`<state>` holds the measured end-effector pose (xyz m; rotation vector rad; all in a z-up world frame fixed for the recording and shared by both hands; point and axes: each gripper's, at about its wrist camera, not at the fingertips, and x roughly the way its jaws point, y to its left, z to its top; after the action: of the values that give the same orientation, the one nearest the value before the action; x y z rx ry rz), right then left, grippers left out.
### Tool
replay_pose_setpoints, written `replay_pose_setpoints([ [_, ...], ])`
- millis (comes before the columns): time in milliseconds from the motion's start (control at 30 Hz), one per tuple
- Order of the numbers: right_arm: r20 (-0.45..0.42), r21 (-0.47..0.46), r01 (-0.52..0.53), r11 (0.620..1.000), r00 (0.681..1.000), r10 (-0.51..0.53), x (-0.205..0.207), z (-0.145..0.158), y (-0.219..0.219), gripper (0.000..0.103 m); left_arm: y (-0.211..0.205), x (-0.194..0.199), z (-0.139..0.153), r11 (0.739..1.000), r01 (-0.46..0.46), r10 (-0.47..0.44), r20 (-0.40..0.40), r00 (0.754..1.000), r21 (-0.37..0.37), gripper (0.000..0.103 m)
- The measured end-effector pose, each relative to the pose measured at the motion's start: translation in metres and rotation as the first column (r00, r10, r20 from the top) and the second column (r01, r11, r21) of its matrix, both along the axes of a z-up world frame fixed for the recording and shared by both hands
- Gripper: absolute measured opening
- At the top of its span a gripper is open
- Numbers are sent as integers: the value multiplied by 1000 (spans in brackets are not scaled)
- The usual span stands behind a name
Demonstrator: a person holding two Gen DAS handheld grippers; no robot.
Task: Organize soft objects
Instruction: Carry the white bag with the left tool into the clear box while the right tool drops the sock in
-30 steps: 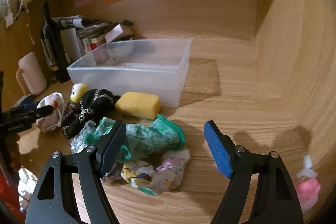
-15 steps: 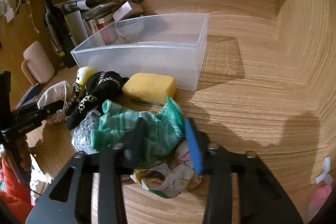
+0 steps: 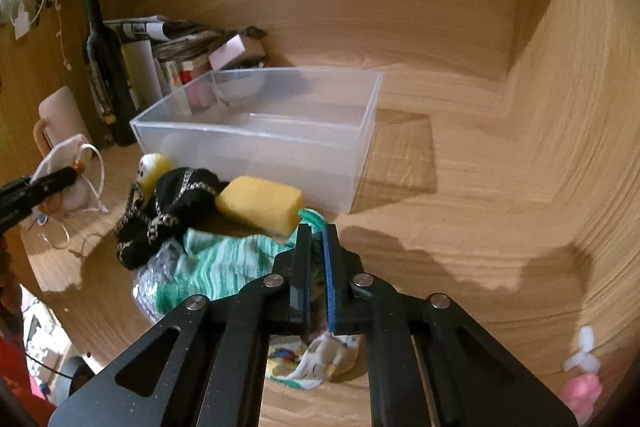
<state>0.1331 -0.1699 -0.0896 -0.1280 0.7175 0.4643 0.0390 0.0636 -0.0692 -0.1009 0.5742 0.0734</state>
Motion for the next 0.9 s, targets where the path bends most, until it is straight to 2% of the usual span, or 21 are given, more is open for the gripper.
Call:
replay_pose_setpoints([
  [67,-32,-27,-4,1000,999,3,7,-3,2,8,-1,1,7,1000,5,-5,19,1000,0,19],
  [100,-45,-42,-10,999,999,8,9,-6,3,16,-2,1,10,1000,12,-12,30,999,1,19],
  [133,-48,-60,-14,998,999,11,12,-9,4,30,-4,2,13,1000,17,-17,39,999,3,19],
  [200,-44,-95,-13,995,999,9,16,-14,6,44,-8,5,18,1000,28,-29,50,998,13,19],
  [400,-104,-132,-53,990,994,40,28,-28,9,43,-20,16,29,997,70,-73,78,994,40,19],
  [467,-122,-119,-74,990,991,59,31,-29,9,31,-23,21,32,995,84,-87,87,992,45,19],
  [533,-122,-122,-72,990,991,57,32,-31,9,10,-25,25,35,995,93,-97,96,991,46,19],
  [667,-83,-101,-66,993,995,58,26,-23,9,8,-27,32,43,993,109,-113,111,987,43,19],
  [900,77,-36,-47,998,996,49,9,29,3,8,-23,56,54,992,123,-125,108,986,23,19],
])
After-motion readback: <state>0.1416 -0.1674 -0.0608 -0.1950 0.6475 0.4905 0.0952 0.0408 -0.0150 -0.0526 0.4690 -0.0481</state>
